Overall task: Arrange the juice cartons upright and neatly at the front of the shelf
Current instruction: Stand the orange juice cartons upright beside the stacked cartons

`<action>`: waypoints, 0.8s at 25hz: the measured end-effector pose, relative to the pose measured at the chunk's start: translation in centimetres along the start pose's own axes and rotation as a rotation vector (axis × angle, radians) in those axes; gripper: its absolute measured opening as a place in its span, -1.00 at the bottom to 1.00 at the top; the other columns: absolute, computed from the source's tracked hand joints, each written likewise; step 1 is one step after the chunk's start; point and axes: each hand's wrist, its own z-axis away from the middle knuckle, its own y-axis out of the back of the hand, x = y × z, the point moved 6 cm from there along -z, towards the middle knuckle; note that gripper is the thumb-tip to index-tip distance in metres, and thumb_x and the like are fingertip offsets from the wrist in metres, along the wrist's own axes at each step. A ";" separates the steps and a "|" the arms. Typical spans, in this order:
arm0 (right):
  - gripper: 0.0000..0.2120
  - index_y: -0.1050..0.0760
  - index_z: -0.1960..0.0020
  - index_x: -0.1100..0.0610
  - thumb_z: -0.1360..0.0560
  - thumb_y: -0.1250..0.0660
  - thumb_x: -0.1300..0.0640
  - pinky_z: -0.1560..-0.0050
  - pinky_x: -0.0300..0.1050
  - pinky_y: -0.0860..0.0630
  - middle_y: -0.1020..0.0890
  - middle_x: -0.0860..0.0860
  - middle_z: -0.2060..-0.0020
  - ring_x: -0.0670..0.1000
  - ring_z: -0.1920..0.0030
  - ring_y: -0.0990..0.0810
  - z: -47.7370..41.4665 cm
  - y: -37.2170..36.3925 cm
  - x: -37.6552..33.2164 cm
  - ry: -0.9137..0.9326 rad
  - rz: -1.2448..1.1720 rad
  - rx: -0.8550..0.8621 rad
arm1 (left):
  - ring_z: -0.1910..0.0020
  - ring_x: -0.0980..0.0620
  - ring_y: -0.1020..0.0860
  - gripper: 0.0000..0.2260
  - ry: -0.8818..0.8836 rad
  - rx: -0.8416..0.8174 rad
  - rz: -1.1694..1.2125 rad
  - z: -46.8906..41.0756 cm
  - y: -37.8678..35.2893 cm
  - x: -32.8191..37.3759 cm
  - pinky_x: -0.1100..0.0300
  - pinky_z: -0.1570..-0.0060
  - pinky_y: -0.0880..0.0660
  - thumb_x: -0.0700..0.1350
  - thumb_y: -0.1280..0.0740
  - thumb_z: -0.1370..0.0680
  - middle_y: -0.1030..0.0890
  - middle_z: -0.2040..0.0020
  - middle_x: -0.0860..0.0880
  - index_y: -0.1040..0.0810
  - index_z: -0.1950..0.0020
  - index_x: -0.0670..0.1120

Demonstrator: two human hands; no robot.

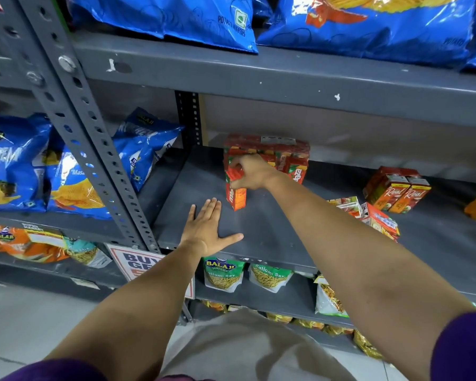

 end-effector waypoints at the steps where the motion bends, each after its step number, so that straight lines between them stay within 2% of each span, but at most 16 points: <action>1: -0.45 -0.45 -0.33 0.13 -0.37 -0.47 0.08 -0.12 -0.16 -0.47 -0.55 0.13 -0.24 0.12 -0.23 -0.51 0.0 0.0 0.2 0.008 -0.013 -0.022 | -0.56 0.08 0.18 0.11 -0.001 -0.002 0.000 0.0 0.0 0.0 -0.05 -0.50 0.28 0.61 0.16 -0.24 0.11 -0.61 0.00 0.13 -0.58 -0.10; 6: -0.48 -0.42 -0.37 0.09 -0.43 -0.42 0.24 -0.16 -0.20 -0.41 -0.50 0.09 -0.33 0.09 -0.29 -0.49 0.4 -0.2 0.9 0.074 -0.066 -0.054 | -0.57 0.05 0.16 0.04 -0.031 -0.004 -0.022 0.7 0.0 0.2 -0.03 -0.52 0.22 0.56 0.17 -0.30 0.10 -0.61 -0.03 0.11 -0.58 -0.12; 11: -0.43 -0.30 -0.46 0.00 -0.49 -0.33 0.25 -0.18 -0.17 -0.43 -0.45 0.07 -0.39 0.10 -0.32 -0.46 1.4 -0.5 1.2 0.081 -0.079 -0.038 | -0.57 0.04 0.13 -0.09 -0.078 0.031 -0.044 2.2 -0.6 1.3 0.00 -0.52 0.21 0.46 0.15 -0.42 0.06 -0.61 -0.05 0.08 -0.57 -0.14; 13: -0.42 -0.26 -0.48 0.02 -0.51 -0.34 0.21 -0.27 -0.11 -0.41 -0.43 0.08 -0.40 0.11 -0.35 -0.44 2.9 -0.5 2.1 0.064 -0.144 0.005 | -0.57 0.04 0.12 -0.12 -0.121 0.048 -0.070 2.9 -1.0 3.0 0.00 -0.52 0.19 0.44 0.17 -0.44 0.04 -0.61 -0.06 0.07 -0.57 -0.14; 16: -0.49 -0.34 -0.43 0.09 -0.50 -0.35 0.18 -0.36 -0.09 -0.35 -0.46 0.11 -0.39 0.13 -0.37 -0.42 6.0 0.2 5.5 0.010 -0.164 0.064 | -0.57 0.04 0.14 -0.15 -0.184 0.047 -0.098 3.6 -1.8 6.5 0.00 -0.52 0.21 0.42 0.18 -0.46 0.07 -0.61 -0.05 0.10 -0.58 -0.12; 20: -0.61 -0.51 -0.27 0.16 -0.44 -0.34 0.25 -0.25 -0.05 -0.46 -0.60 0.14 -0.22 0.13 -0.22 -0.56 11.3 3.6 12.2 -0.076 -0.103 0.196 | -0.57 0.04 0.16 -0.19 -0.233 0.022 -0.097 3.8 -2.5 11.5 0.03 -0.51 0.26 0.38 0.12 -0.51 0.11 -0.61 -0.04 0.14 -0.58 -0.11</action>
